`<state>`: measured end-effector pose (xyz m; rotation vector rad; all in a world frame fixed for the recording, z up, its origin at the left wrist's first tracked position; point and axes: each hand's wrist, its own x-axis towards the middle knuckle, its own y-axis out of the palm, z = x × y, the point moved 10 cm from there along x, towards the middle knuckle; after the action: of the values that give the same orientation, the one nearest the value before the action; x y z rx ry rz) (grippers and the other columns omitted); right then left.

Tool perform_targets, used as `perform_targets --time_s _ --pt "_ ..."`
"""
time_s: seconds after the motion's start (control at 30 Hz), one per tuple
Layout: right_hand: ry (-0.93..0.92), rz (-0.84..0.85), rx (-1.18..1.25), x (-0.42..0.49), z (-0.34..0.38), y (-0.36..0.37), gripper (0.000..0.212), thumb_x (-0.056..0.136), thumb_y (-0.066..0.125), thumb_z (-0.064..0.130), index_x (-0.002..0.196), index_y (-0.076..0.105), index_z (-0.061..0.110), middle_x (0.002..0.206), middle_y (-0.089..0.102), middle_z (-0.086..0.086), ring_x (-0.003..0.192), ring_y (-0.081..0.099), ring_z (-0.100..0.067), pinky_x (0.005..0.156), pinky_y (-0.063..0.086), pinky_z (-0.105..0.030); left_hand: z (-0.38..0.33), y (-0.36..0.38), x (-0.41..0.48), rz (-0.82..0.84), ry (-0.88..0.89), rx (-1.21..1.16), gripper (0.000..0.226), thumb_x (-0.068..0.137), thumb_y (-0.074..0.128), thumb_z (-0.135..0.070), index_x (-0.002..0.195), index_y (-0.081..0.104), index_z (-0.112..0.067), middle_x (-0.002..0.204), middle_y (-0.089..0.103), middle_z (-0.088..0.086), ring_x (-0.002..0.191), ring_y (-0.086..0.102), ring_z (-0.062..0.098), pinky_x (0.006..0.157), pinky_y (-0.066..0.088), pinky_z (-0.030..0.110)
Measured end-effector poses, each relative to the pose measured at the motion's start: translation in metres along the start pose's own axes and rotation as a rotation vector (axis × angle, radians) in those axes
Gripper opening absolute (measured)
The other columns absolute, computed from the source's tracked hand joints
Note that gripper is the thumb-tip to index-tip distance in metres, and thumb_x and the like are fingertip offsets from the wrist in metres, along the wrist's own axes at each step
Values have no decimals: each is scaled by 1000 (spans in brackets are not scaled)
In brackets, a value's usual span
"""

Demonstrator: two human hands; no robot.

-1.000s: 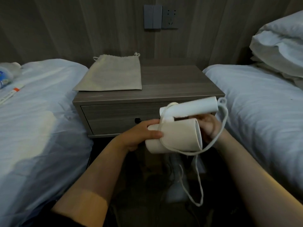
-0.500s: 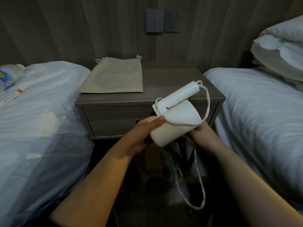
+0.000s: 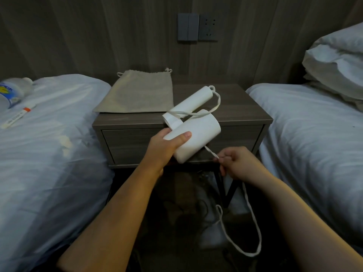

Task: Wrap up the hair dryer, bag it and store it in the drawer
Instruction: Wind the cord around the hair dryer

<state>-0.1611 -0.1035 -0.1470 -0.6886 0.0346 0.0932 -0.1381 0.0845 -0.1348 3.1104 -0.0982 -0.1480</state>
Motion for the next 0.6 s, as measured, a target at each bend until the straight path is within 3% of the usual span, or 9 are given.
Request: perform_targets --time_s 0.2,0.4,0.5,0.6 --pt "-78 110 -179 -16 30 3 20 92 51 16 82 69 21 42 58 6 41 51 -1 52 41 -18 -10 -10 -2 -96 97 123 46 73 75 -35 115 59 -23 107 62 -5 98 59 13 73 51 26" --pt "-94 187 -281 -26 39 7 17 90 55 20 91 71 25 43 57 11 43 54 3 53 41 -13 -20 1 -6 -59 182 466 66 69 76 -41 128 50 -27 111 53 -9 103 51 11 82 48 27" --pt "-122 175 -400 -27 43 4 20 85 58 16 96 72 24 57 55 16 55 54 7 55 36 -10 -26 5 -10 -60 262 641 70 65 78 -47 128 50 -32 117 55 -7 106 52 14 92 47 34" --pt "-123 151 -485 -27 43 2 21 83 59 15 96 73 22 76 62 11 72 58 -2 66 44 -18 -34 15 -17 -36 377 790 71 63 76 -52 127 49 -38 110 53 -6 102 53 16 85 44 30"
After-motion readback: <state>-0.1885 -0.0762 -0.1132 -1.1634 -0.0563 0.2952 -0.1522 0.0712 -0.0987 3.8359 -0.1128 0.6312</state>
